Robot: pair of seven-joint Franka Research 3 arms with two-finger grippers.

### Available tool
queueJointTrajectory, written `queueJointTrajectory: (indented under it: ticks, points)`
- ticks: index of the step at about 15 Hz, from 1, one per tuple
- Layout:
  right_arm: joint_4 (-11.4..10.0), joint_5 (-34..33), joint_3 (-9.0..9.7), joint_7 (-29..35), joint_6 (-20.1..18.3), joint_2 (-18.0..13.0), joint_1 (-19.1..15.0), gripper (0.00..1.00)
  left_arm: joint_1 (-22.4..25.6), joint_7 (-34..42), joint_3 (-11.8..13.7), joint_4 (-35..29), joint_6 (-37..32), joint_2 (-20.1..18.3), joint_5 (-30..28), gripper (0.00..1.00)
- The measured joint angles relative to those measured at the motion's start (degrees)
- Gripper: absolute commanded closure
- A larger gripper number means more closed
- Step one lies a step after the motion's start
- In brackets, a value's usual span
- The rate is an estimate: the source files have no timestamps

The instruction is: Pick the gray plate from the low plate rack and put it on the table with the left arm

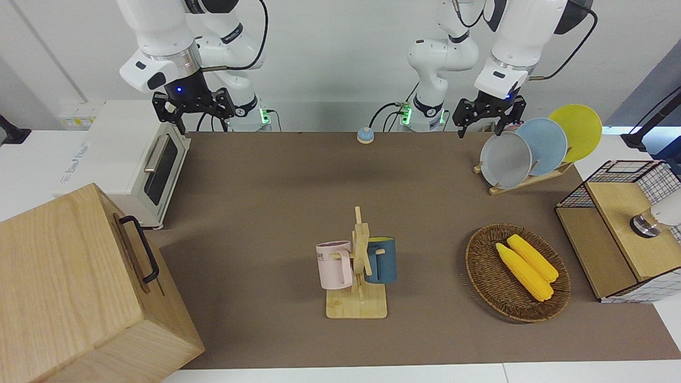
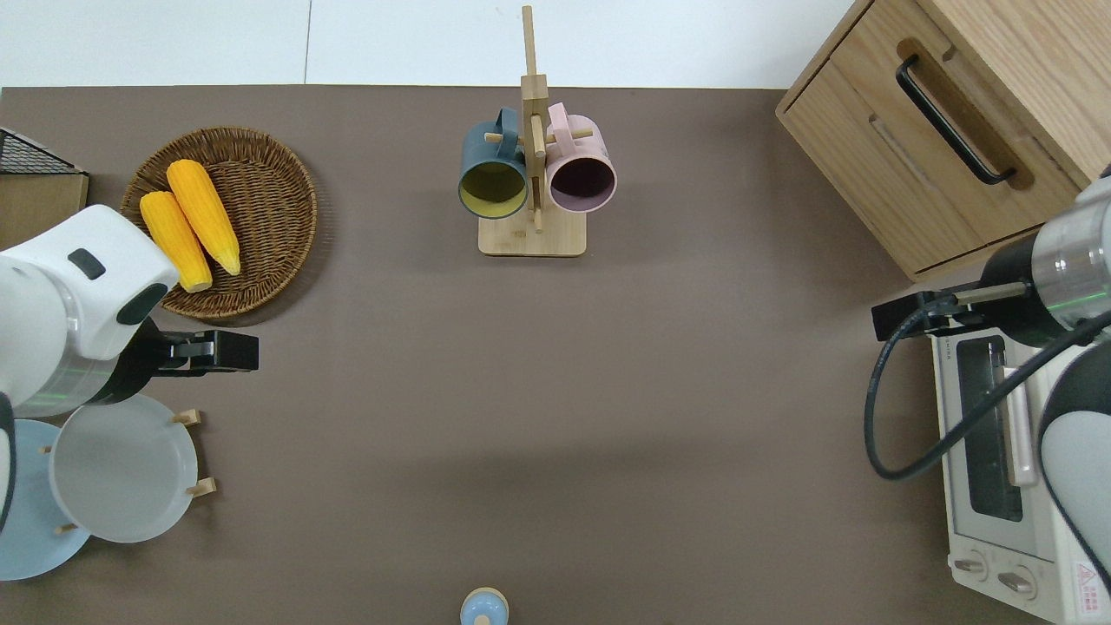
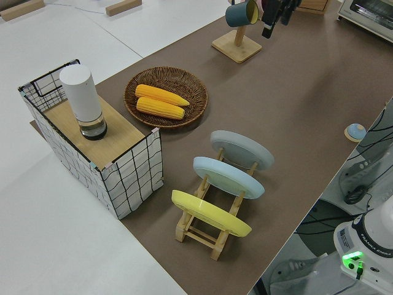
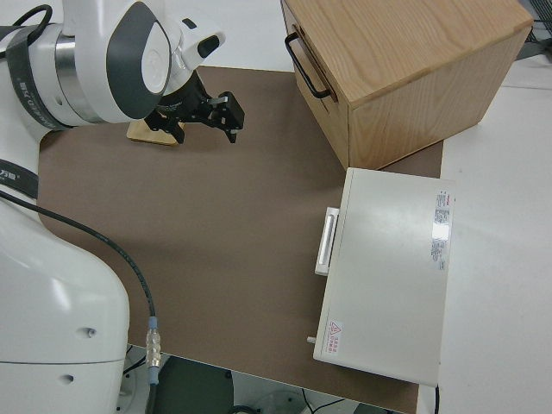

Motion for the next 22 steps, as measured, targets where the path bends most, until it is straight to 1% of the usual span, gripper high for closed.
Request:
queueJointTrajectory:
  ticks: [4,6,8,11,14,18,22]
  points:
    - [0.0,0.0,0.0,0.0,0.0,0.0,0.0,0.017,0.08,0.98,-0.05,-0.26,-2.37,-0.16,1.62,0.0]
    - [0.0,0.0,0.0,0.0,0.0,0.0,0.0,0.017,0.14,2.22,0.52,-1.06,-2.89,-0.71,2.81,0.0]
    - [0.0,0.0,0.0,0.0,0.0,0.0,0.0,0.017,0.21,4.46,1.67,-1.87,-3.33,-1.55,3.63,0.0]
    - [0.0,0.0,0.0,0.0,0.0,0.0,0.0,0.017,0.44,8.29,4.11,-2.86,-4.42,-3.09,3.92,0.0]
    - [0.0,0.0,0.0,0.0,0.0,0.0,0.0,0.017,0.7,11.55,7.3,-4.69,-4.71,-5.16,6.17,0.0]
    - [0.0,0.0,0.0,0.0,0.0,0.0,0.0,0.017,0.75,13.55,10.21,-7.05,-4.82,-7.44,8.91,0.0]
    - [0.0,0.0,0.0,0.0,0.0,0.0,0.0,0.017,0.78,17.22,14.05,-8.38,-4.44,-8.83,9.69,0.0]
